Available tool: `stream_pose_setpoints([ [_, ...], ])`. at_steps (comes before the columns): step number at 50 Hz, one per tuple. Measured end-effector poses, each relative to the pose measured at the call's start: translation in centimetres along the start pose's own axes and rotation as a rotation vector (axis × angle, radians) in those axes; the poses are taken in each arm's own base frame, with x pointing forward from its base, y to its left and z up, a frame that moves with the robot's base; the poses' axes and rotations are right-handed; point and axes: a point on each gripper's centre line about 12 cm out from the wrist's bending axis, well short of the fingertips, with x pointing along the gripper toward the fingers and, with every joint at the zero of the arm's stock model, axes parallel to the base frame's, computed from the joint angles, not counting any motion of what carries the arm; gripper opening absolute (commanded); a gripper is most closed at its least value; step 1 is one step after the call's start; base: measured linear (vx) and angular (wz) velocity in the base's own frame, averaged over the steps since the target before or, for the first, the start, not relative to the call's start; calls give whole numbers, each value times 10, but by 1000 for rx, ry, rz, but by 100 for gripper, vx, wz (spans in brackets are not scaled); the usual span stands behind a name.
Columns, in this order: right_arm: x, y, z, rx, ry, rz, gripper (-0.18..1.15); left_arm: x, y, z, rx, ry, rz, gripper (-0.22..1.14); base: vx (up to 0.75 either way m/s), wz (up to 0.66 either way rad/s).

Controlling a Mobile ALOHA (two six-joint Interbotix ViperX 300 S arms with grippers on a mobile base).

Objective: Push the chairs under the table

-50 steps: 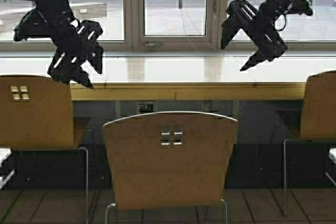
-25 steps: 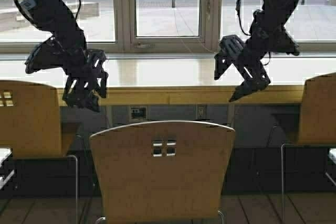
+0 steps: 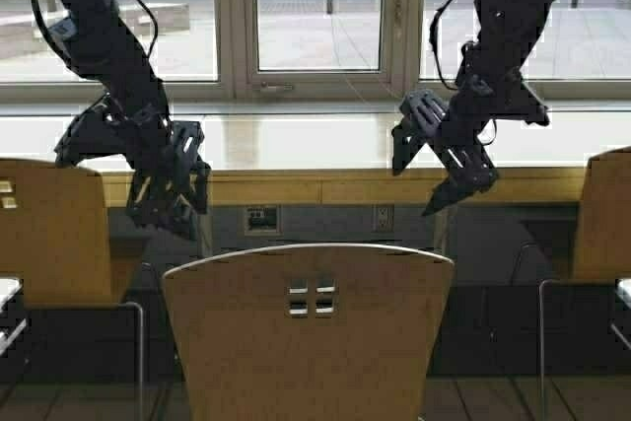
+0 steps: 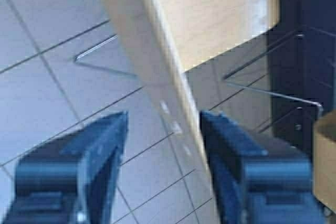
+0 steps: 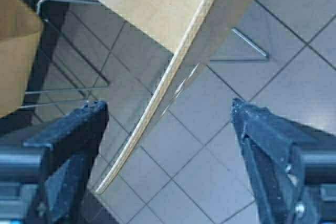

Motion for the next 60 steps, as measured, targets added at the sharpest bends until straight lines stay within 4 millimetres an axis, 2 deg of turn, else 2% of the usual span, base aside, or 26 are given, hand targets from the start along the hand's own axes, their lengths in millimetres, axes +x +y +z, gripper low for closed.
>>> stream_pose_setpoints([
  [6, 13, -14, -3, 4, 13, -39, 101, 12, 11, -5, 1, 5, 33, 82, 7, 1],
  [15, 37, -29, -3, 24, 26, -78, 101, 28, 16, -5, -9, 6, 53, 82, 4, 1],
  [34, 69, -23, 1, 22, 24, -63, 101, 59, 1, -7, -14, 5, 24, 82, 2, 1],
  [60, 120, -40, -2, 70, 55, -89, 101, 95, 3, -8, -26, -4, 25, 81, 0, 0],
])
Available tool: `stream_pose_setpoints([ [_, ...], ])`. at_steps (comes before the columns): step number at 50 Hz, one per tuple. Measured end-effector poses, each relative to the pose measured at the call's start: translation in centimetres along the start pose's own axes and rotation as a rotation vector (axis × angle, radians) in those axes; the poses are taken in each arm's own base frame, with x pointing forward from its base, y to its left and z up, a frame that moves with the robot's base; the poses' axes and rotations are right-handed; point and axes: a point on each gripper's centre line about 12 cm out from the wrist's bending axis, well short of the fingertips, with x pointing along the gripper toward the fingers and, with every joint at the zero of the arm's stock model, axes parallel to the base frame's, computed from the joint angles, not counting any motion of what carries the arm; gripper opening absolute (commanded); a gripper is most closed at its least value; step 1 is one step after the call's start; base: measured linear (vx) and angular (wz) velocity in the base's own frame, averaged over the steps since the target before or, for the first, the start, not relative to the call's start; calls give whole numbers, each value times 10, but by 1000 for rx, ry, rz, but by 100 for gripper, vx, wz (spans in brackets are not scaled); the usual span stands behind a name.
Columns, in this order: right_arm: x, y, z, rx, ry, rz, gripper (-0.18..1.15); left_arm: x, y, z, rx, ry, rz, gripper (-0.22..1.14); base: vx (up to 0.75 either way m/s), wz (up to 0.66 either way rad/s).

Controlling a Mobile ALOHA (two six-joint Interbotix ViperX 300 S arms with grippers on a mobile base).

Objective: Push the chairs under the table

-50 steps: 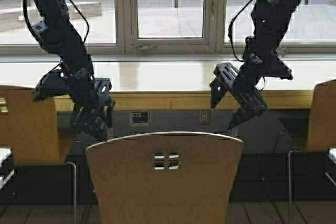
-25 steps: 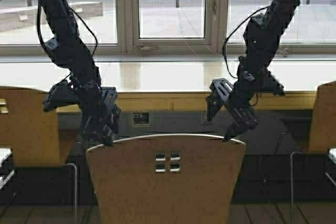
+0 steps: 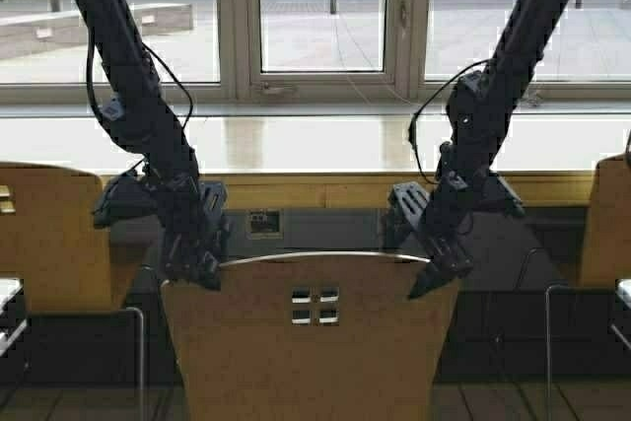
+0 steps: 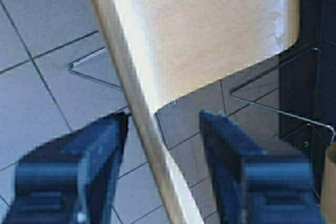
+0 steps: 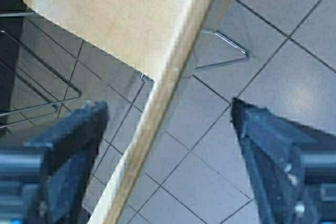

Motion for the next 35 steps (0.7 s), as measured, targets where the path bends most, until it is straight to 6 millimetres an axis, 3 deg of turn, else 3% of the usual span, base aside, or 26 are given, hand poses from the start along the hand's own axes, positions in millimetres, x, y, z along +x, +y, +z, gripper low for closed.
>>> stream_pose_setpoints([
  [27, 48, -20, -4, 36, 46, -26, 100, 38, 28, 3, -56, -27, 51, 80, 1, 0],
  [31, 51, -19, -3, 38, 47, -21, 95, 40, 28, 4, -58, -29, 49, 71, 1, 0],
  [35, 52, -19, -4, 35, 51, -20, 82, 40, 25, 4, -58, -29, 42, 53, 1, 0],
])
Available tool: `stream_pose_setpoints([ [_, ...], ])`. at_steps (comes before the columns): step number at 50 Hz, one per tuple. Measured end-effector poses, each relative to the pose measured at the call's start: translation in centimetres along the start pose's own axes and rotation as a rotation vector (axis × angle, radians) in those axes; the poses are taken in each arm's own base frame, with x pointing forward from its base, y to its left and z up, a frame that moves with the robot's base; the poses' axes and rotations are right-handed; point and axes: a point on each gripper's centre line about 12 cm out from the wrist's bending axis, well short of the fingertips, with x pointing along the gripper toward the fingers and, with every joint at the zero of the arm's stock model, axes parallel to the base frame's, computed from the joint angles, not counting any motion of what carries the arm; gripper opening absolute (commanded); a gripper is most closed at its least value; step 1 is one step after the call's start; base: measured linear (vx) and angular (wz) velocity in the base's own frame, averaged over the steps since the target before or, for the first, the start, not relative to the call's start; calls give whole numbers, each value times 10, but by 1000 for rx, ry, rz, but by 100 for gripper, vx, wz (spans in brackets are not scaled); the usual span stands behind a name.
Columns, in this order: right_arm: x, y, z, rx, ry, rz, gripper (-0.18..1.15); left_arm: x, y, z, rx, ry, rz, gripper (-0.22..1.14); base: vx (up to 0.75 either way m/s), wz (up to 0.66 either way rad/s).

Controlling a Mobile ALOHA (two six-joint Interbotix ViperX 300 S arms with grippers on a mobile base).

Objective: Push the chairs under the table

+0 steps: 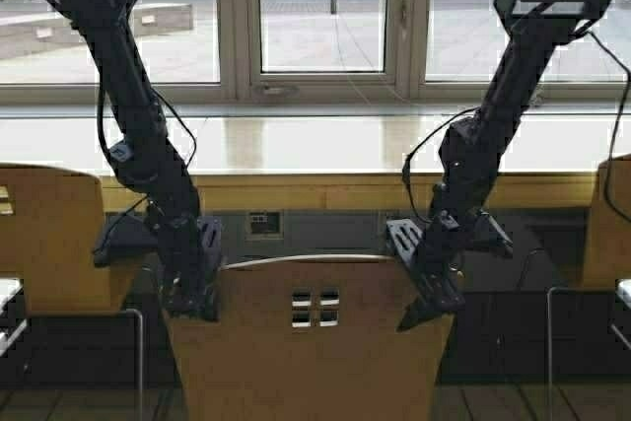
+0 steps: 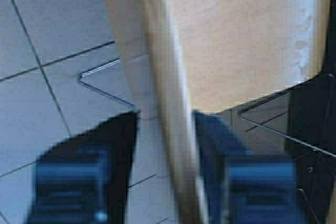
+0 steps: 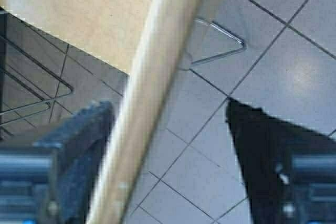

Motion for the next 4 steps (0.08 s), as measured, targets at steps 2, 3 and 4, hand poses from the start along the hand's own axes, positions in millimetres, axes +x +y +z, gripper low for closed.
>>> stream_pose_setpoints([
  [2, 0, -1, 0, 2, -1, -1, 71, 0, -1, 0, -5, 3, -1, 41, 1, 0],
  [3, 0, 1, 0, 3, -2, 2, 64, 0, -1, 0, -8, 3, -1, 34, 1, 0],
  [4, 0, 2, 2, 2, -5, 5, 57, 0, -1, -1, -11, 4, 0, 27, 1, 0],
])
